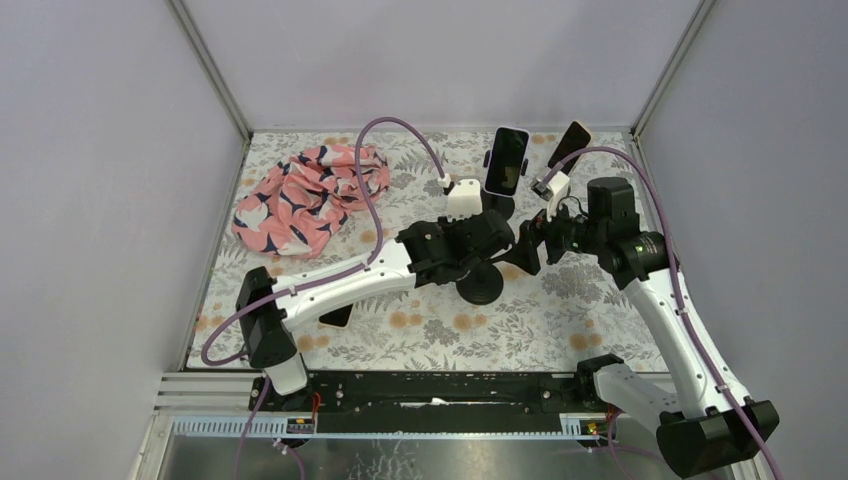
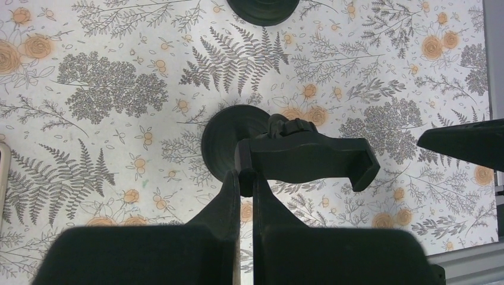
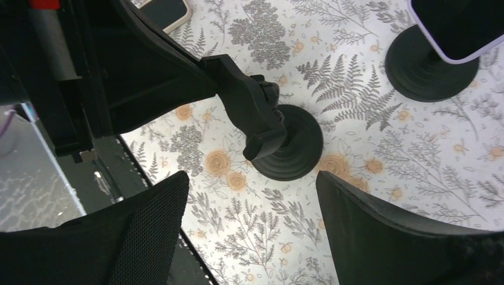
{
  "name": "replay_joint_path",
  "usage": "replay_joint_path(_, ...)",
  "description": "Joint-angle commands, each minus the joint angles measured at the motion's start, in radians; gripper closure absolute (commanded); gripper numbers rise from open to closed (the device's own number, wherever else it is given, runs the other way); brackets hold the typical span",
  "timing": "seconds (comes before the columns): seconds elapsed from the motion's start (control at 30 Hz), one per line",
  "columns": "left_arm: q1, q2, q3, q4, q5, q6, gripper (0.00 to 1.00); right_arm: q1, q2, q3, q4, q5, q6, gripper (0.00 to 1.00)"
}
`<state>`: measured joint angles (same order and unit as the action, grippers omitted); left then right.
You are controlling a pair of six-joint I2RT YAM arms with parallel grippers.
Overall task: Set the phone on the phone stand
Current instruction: Adjust the phone stand at the center of the board.
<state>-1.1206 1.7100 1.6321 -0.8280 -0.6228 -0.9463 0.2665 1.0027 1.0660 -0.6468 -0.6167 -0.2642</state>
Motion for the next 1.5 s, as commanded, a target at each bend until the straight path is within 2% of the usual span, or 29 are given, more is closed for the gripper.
replay_joint_path(0.0, -0.004, 0.015, 0.054, 0.024, -0.003, 0.027, 0.99, -0.044, 0.006, -0.038, 0.048, -0.146, 0.052, 0.13)
replay_joint_path(0.33, -0.004, -0.026, 0.026, 0.027, -0.005, 0.047, 0.63, -0.064, 0.114, -0.028, 0.126, -0.272, 0.099, 0.15)
replay_joint_path(0.53, -0.004, -0.103, -0.018, 0.110, 0.018, 0.137, 0.50, -0.074, 0.106, -0.052, 0.145, -0.288, 0.102, 0.15)
replay_joint_path(0.8, -0.004, -0.272, -0.217, 0.316, 0.136, 0.344, 0.40, -0.097, 0.107, -0.057, 0.152, -0.317, 0.098, 0.15)
replay_joint_path(0.97, -0.004, -0.276, -0.240, 0.322, 0.113, 0.348, 0.41, -0.096, 0.140, -0.041, 0.166, -0.333, 0.109, 0.18)
replay_joint_path(1.17, -0.007, -0.180, -0.180, 0.292, 0.043, 0.293, 0.42, -0.096, 0.203, -0.018, 0.169, -0.356, 0.111, 0.23)
replay_joint_path(1.47, -0.010, -0.077, -0.108, 0.209, -0.038, 0.245, 0.55, -0.097, 0.211, -0.025, 0.199, -0.368, 0.116, 0.27)
